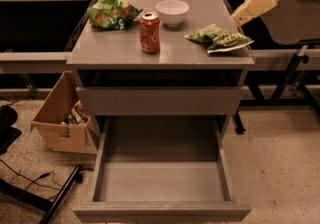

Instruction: Place green jalapeno chip bag into middle drawer

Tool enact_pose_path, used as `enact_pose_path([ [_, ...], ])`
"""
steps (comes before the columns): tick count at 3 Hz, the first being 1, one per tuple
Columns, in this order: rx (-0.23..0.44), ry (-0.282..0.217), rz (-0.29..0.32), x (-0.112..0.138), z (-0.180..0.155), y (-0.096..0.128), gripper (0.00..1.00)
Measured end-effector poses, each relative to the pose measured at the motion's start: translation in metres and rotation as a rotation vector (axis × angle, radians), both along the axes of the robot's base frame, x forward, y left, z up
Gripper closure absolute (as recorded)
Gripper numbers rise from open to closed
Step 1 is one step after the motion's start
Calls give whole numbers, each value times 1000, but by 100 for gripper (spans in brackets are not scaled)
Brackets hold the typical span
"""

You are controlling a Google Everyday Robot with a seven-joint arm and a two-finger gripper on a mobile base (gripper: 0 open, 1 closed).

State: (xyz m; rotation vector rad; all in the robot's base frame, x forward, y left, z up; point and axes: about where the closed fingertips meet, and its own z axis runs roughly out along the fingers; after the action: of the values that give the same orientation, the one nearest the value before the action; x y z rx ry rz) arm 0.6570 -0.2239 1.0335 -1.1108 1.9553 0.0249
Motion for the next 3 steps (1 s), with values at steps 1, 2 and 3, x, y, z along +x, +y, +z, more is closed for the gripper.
enact_pose_path([
  [1, 52, 34, -74, 57, -22, 1, 0],
  [2, 132, 120, -113, 106, -72, 2, 0],
  [3, 223, 184, -46, 127, -110, 25, 0],
])
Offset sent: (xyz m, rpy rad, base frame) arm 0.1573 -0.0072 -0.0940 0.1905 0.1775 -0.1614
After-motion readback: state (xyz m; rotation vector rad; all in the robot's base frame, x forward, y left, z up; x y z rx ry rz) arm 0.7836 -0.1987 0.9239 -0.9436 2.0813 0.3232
